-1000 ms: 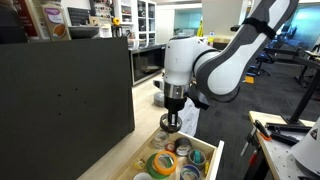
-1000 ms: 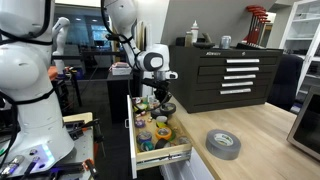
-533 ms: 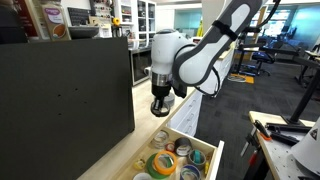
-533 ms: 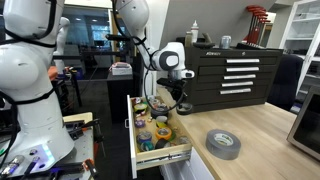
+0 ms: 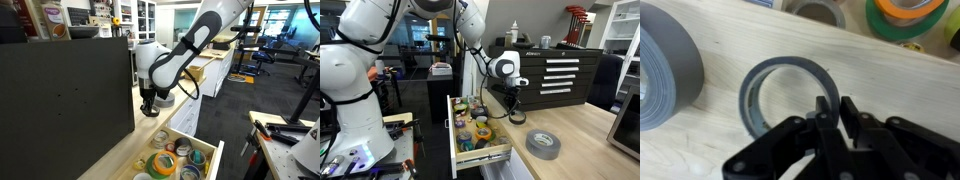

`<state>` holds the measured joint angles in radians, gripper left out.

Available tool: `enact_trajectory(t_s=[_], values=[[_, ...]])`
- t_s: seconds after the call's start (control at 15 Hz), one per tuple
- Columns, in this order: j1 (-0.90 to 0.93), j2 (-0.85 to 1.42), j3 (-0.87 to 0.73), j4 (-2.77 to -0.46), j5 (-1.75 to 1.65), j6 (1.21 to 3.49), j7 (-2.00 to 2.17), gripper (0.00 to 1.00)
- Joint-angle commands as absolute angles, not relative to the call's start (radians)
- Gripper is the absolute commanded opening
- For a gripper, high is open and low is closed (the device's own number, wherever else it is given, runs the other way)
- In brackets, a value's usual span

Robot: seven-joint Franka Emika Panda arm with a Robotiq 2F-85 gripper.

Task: Remove the small black masking tape from the drawer and place it on top of the counter

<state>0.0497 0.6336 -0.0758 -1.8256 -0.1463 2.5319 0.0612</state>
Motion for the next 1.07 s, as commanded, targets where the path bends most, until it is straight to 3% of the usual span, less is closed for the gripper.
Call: enact_trajectory(t_s=[0.0, 0.53, 0.8, 0.87, 1.0], values=[[0.04, 0.535, -0.075, -1.933, -0.147, 2.521, 0.052, 0.49], [0.042, 0.245, -0.069, -2.273, -0.155, 2.573, 0.067, 0.98], [0.034, 0.11, -0.049, -2.436, -0.13, 2.562, 0.064, 1.0], [0.033, 0.214, -0.053, -2.317, -0.147, 2.54, 0.061, 1.0], [0.032, 0.163, -0.047, -2.381, -0.145, 2.54, 0.061, 1.0]])
